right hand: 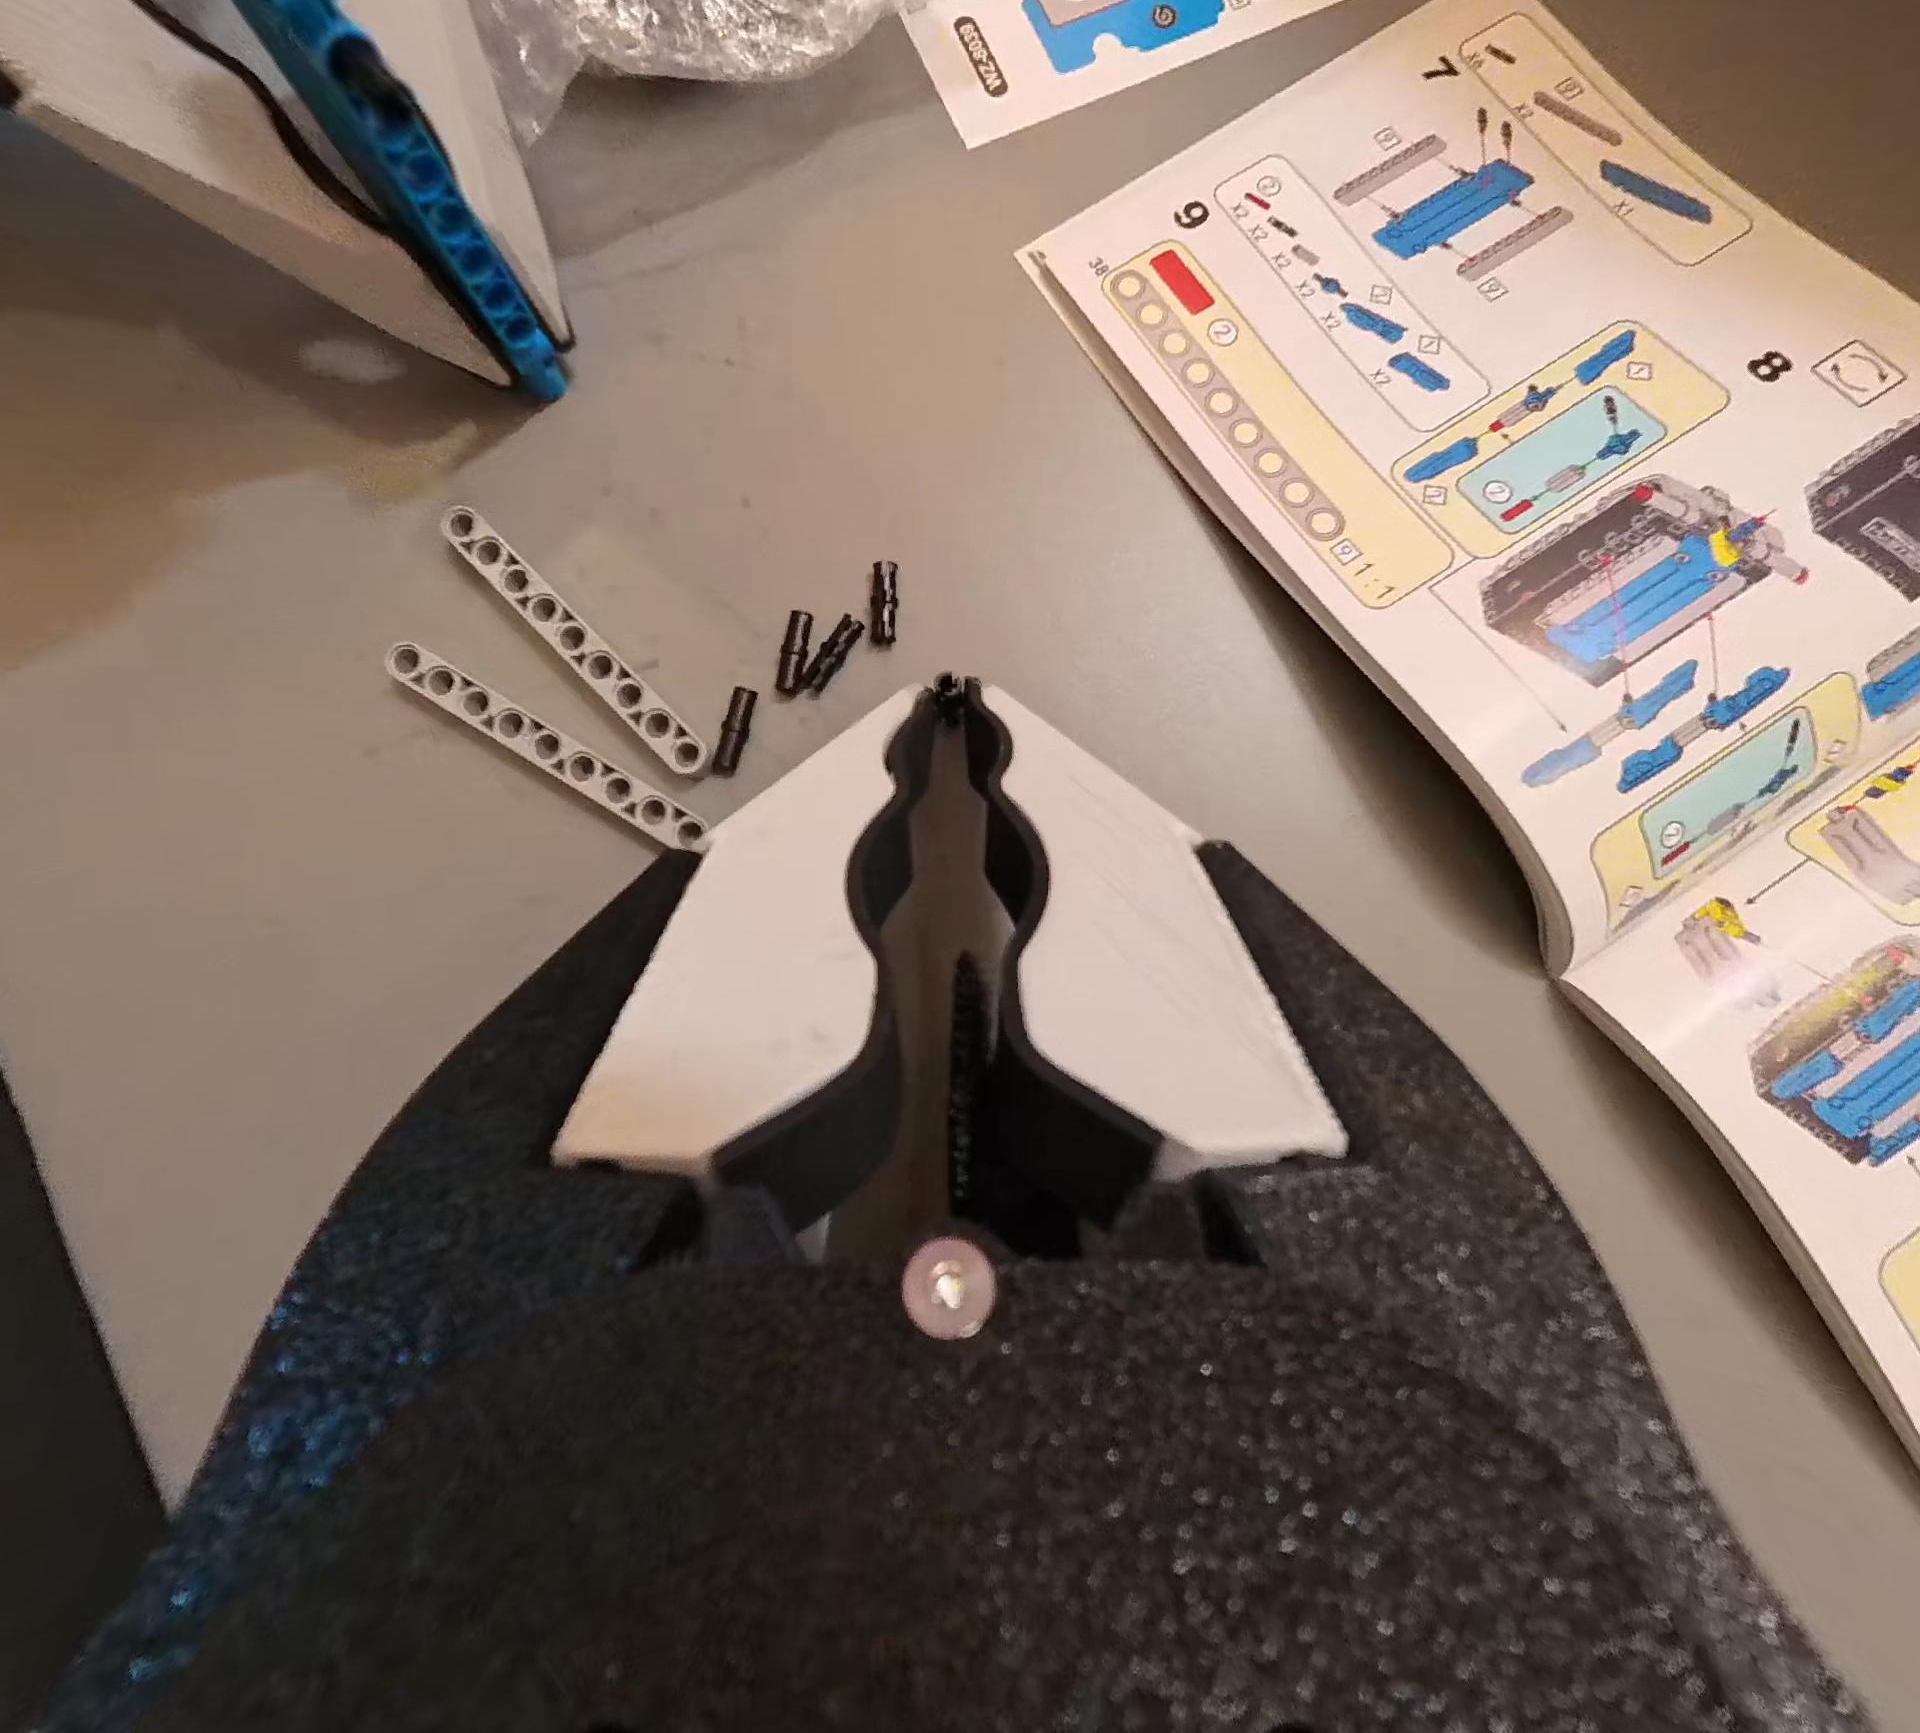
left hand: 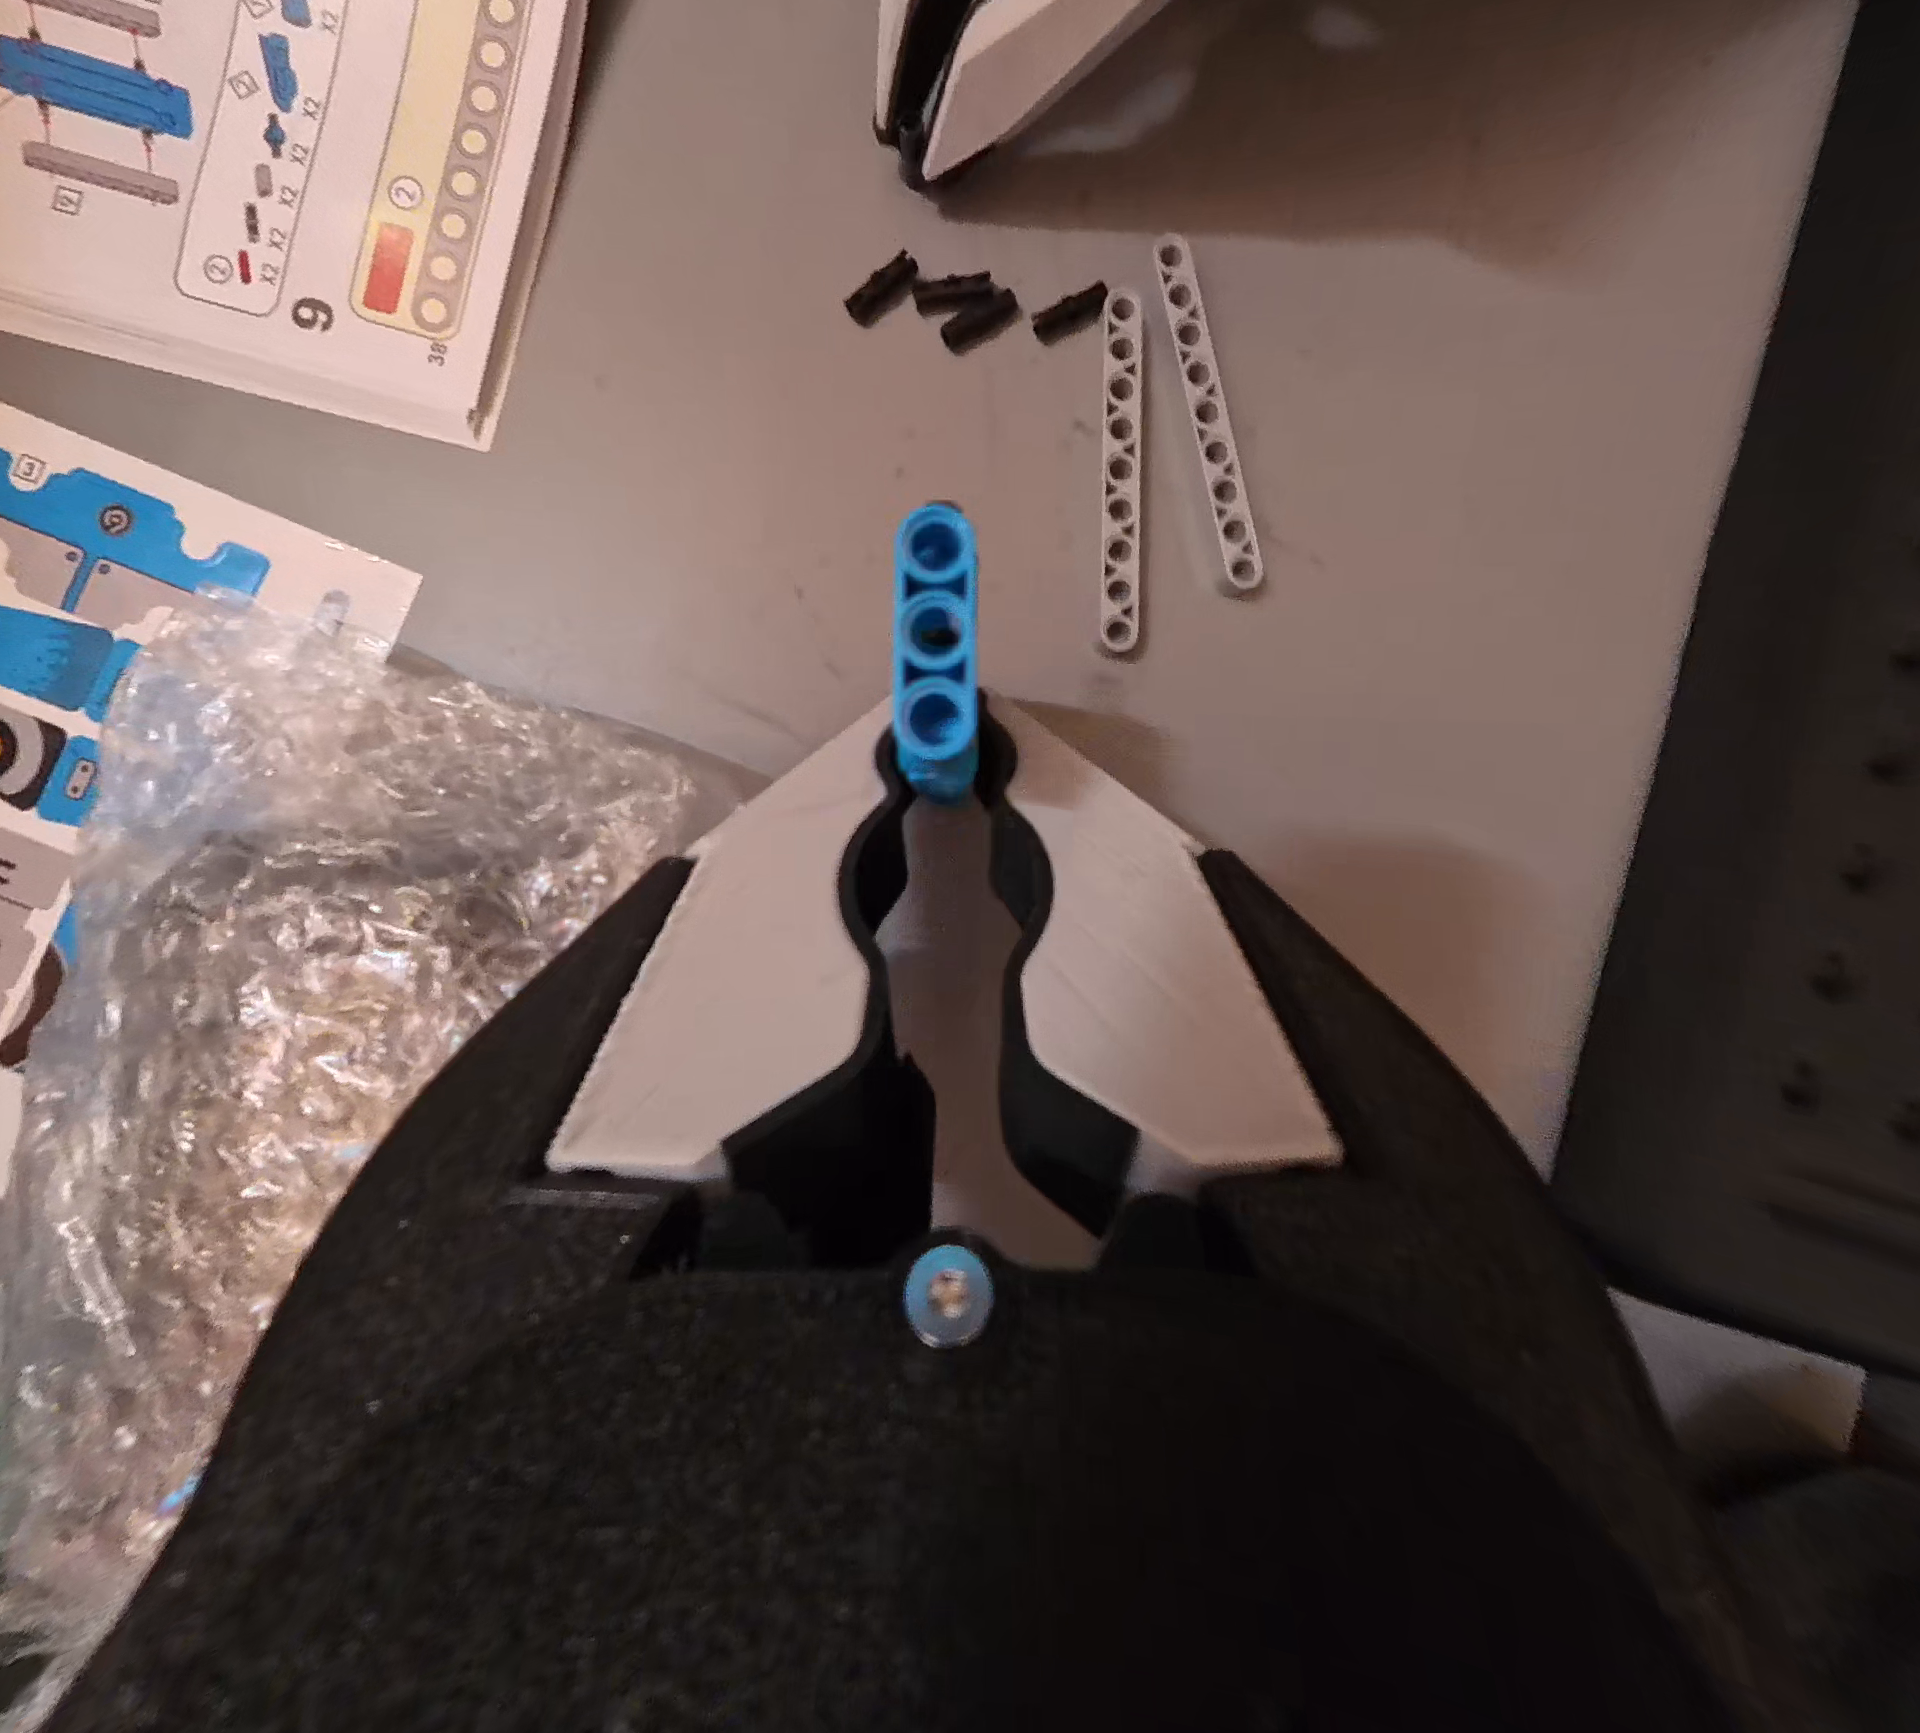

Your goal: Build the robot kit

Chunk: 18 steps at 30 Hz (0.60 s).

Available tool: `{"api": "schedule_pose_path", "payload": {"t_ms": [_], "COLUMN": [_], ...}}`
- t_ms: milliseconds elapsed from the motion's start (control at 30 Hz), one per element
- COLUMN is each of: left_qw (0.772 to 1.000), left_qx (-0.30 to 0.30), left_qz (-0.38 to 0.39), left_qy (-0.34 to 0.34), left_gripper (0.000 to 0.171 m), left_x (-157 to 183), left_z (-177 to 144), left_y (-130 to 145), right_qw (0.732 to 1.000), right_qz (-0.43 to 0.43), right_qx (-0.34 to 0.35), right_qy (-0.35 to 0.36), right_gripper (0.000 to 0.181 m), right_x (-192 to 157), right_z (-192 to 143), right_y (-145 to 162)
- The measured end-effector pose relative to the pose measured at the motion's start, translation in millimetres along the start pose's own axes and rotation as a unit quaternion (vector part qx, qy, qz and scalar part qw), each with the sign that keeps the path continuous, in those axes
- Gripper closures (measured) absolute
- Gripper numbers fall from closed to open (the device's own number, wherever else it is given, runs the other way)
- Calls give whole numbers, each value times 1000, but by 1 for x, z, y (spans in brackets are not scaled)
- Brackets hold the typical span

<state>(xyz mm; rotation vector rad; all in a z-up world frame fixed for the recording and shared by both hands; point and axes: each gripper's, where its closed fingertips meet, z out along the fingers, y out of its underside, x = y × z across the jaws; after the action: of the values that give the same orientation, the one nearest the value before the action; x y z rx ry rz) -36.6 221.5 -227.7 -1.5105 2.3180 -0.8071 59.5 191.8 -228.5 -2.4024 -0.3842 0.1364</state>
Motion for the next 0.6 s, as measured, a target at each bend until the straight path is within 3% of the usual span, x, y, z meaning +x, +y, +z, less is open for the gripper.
{"api": "schedule_pose_path", "payload": {"t_ms": [600], "left_qw": [999], "left_qx": [33], "left_qz": [-15], "left_qy": [-1], "left_gripper": [158], "left_x": [-8], "left_z": [-1], "left_y": [-7], "right_qw": [1000], "right_qz": [-2], "right_qx": [-7], "right_qy": [1], "right_gripper": [176], "right_x": [1], "right_z": [0], "right_y": [2]}}
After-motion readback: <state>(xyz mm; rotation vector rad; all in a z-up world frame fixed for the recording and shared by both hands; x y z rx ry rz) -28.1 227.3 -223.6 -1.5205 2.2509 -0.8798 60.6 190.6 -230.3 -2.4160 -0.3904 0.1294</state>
